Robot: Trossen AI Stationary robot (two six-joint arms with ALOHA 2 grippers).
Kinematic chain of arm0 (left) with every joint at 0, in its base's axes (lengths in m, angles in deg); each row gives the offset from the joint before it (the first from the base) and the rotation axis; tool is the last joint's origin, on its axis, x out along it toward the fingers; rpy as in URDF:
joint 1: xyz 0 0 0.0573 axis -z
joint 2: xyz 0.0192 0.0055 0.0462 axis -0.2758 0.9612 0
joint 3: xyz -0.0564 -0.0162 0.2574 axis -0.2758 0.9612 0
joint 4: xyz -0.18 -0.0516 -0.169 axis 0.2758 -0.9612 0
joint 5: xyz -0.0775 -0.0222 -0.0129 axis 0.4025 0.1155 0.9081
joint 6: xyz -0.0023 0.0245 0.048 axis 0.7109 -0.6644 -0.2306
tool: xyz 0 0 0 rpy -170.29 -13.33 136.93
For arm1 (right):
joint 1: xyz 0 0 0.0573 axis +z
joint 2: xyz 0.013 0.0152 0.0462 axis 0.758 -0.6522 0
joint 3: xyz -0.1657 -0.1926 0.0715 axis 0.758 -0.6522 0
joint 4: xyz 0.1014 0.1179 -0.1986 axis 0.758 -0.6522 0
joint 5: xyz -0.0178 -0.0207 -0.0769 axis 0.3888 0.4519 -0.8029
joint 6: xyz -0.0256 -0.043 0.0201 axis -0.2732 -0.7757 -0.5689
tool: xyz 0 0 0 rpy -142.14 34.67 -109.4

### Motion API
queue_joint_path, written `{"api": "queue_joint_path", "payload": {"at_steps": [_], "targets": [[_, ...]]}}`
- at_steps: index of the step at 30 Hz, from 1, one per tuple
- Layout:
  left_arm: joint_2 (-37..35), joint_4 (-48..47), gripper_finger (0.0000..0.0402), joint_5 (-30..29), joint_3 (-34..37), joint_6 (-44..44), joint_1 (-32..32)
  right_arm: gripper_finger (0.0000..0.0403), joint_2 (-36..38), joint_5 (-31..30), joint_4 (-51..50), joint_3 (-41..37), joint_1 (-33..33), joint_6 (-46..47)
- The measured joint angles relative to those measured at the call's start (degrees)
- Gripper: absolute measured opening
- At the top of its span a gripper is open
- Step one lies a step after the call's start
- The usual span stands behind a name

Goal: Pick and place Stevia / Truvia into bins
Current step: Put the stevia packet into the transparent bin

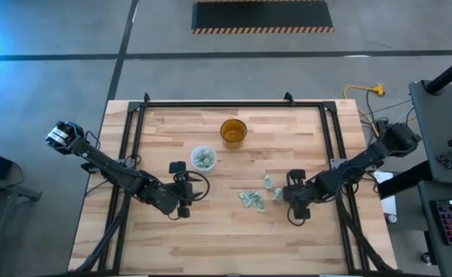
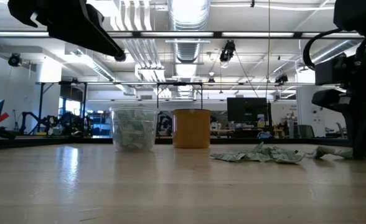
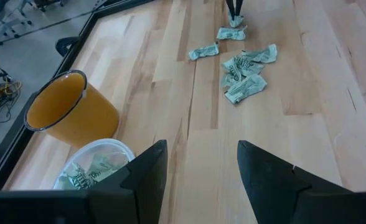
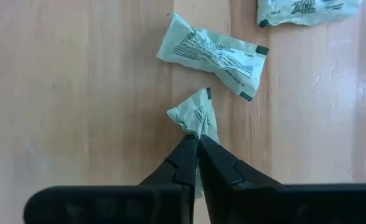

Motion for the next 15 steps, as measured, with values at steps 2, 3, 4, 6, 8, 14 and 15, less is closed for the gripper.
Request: {"api": "queue_joint_path", "payload": {"at_steps": [2,3,4,6,8,14,15], "targets": [[0.0,0.0,0.0178,0.0,0.0,0.0,0.0,0.0009,0.0,-0.3,-1.0,0.6,0.0,-0.4],[0.0,0.0,0.0178,0.0,0.0,0.0,0.0,0.0008,0.0,-0.9,-1.6,1.1,0.0,-0.5],[0.0,0.0,0.0178,0.0,0.0,0.0,0.0,0.0008,0.1,-1.5,-2.6,1.7,0.0,-0.5],[0.0,0.0,0.0178,0.0,0.0,0.0,0.0,0.0008,0.3,-2.7,-4.7,3.0,0.0,-0.5],[0.0,0.0,0.0178,0.0,0.0,0.0,0.0,0.0008,0.7,-3.8,-5.9,4.3,0.0,-0.9],[0.0,0.0,0.0178,0.0,0.1,0.0,0.0,0.0008,1.8,-8.8,-5.3,8.1,0.0,-7.3],[0.0,0.0,0.0178,0.0,0.1,0.0,0.0,0.0008,1.9,-10.8,-4.8,8.9,0.0,-8.8]]}}
